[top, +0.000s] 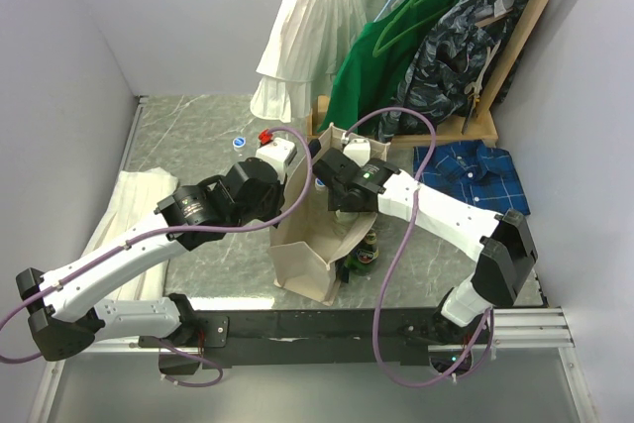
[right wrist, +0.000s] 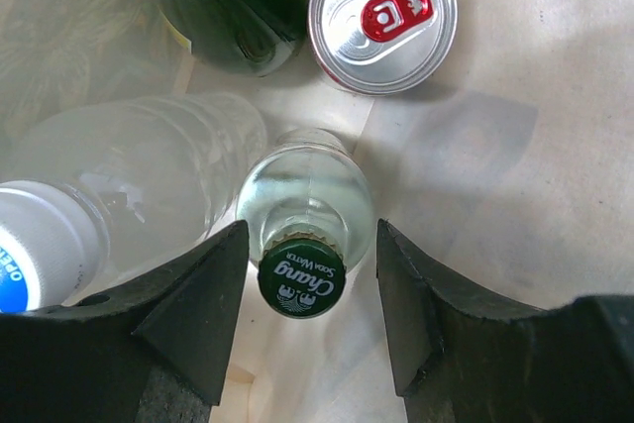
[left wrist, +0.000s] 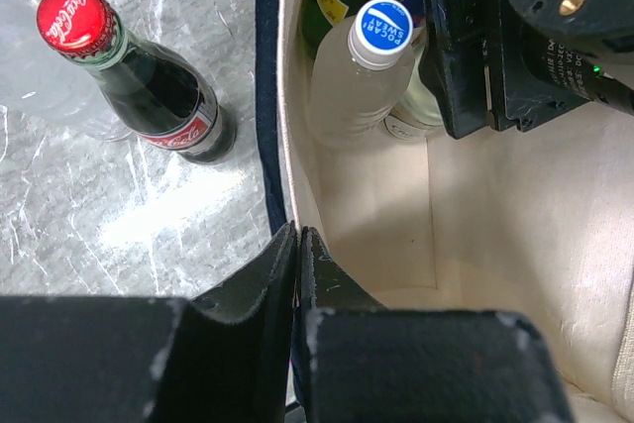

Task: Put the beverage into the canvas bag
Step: Place the drink in the canvas bag.

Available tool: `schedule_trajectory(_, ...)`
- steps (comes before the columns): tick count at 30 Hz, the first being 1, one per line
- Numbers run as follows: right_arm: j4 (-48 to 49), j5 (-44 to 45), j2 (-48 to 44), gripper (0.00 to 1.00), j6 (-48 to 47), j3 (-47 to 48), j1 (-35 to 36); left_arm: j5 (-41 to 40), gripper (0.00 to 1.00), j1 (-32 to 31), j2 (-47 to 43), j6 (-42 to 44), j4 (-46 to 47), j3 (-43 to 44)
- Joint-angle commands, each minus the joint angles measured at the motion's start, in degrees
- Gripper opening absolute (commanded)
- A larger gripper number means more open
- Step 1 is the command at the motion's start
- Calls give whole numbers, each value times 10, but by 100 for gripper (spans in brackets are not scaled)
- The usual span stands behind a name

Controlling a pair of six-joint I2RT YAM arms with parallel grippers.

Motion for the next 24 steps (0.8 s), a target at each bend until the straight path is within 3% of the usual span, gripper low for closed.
schedule_trajectory(1,-25,25,-27,62,9,32,-4,-14,11,-2,-15,8,15,12)
schedule_trajectory(18,-47,26,-78,62,10,83,-4,-24,13,-2,-20,4,15,13)
schedule_trajectory(24,-51,32,-108,62,11,98,-4,-45,25,-2,-21,2,17,20)
